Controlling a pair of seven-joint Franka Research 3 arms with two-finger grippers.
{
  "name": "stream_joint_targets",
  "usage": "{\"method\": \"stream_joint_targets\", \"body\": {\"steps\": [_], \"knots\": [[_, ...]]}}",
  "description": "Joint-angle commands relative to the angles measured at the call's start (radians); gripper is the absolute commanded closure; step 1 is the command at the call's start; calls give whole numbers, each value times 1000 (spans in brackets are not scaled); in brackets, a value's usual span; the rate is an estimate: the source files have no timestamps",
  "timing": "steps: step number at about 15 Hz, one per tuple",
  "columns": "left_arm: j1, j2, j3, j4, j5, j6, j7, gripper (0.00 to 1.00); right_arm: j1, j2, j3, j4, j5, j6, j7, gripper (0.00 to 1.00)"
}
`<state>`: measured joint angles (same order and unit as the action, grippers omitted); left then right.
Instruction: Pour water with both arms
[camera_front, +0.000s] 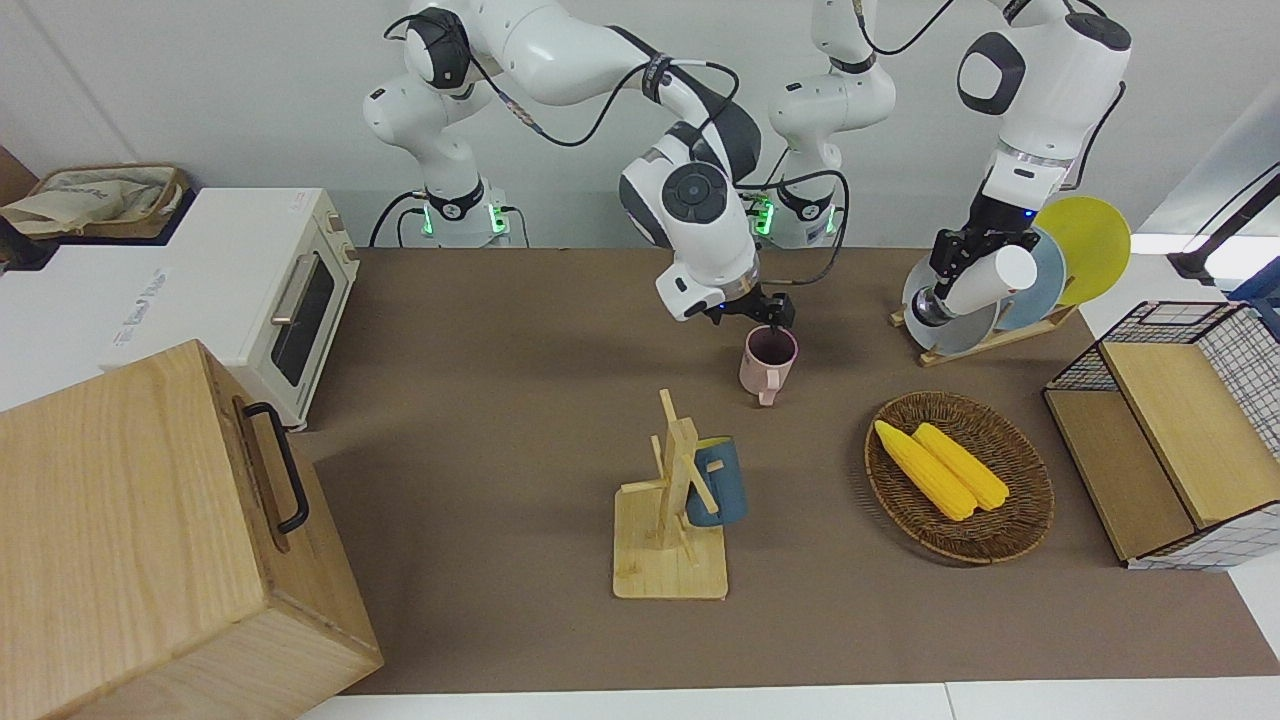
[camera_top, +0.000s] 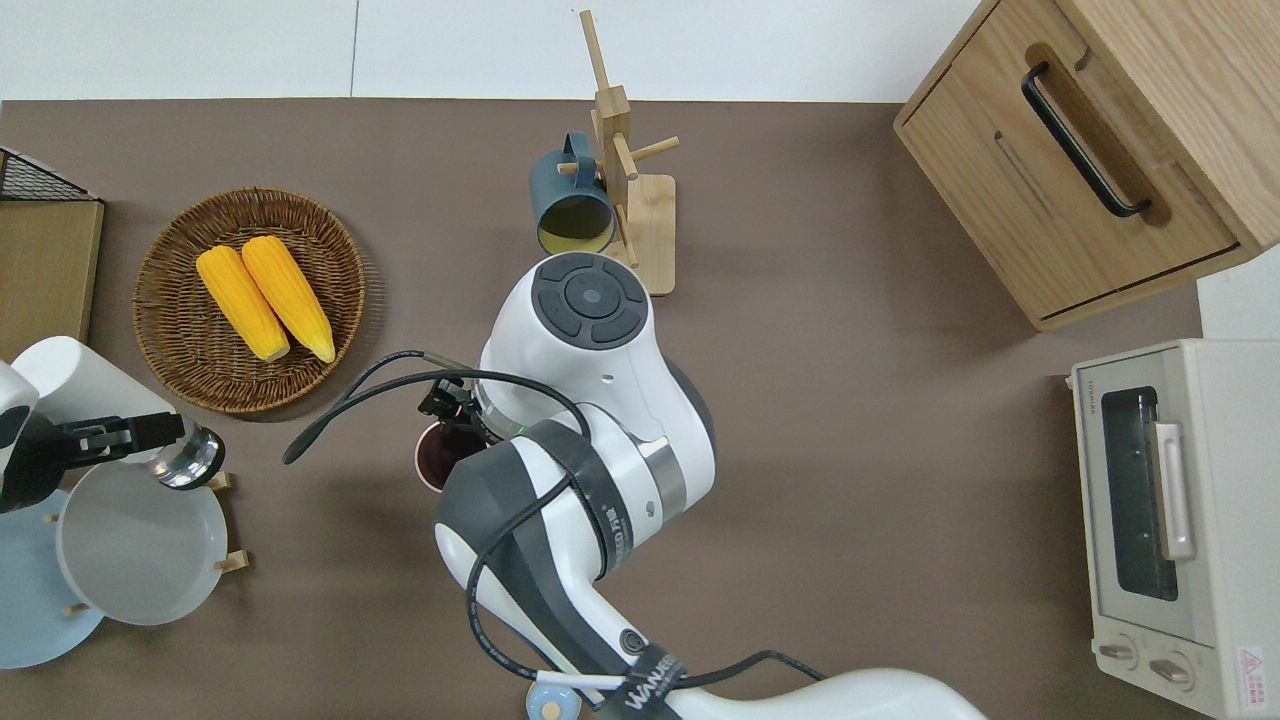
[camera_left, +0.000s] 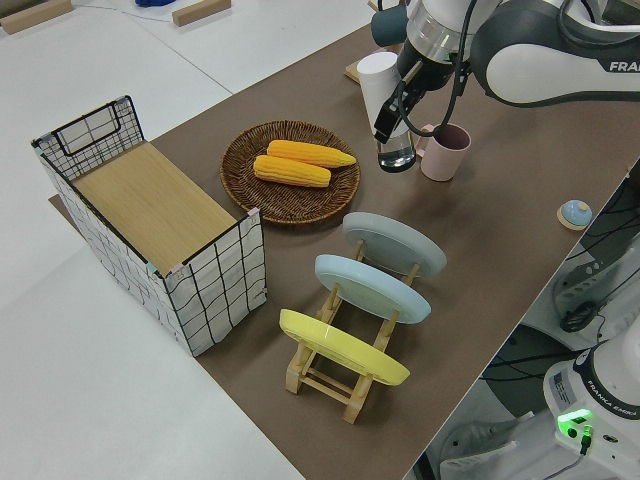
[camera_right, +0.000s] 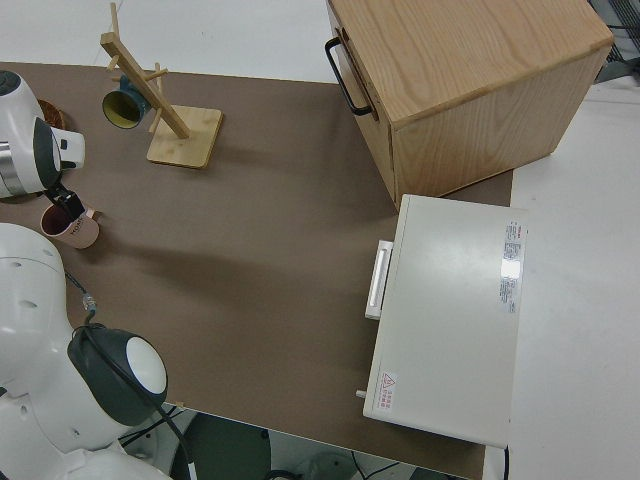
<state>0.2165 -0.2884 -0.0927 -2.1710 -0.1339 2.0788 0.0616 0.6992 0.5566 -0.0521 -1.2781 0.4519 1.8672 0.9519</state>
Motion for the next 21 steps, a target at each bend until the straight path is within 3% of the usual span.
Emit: {"method": "stream_joint_targets", "body": {"steps": [1, 7, 11, 14, 18, 21], "knots": [[-9, -51, 5, -15, 13, -19, -9, 1000, -67, -105, -2, -44, 1, -89, -7, 9], [-61, -83, 5, -32, 13, -75, -8, 1000, -242, -228, -2, -75, -116, -272, -261, 7], [-132, -94, 5, -64, 13, -105, -20, 1000, -352, -270, -2, -87, -297, -345, -569, 7], [-172, -95, 4, -95, 11, -106, -22, 1000, -440, -311, -2, -122, -372, -345, -735, 9], [-235, -103, 1, -112, -26, -98, -83, 1000, -536, -371, -2, -150, -420, -350, -872, 7], [-241, -136, -34, -142, -26, -95, -164, 1000, -595, -408, 0, -152, -433, -365, -932, 7]]}}
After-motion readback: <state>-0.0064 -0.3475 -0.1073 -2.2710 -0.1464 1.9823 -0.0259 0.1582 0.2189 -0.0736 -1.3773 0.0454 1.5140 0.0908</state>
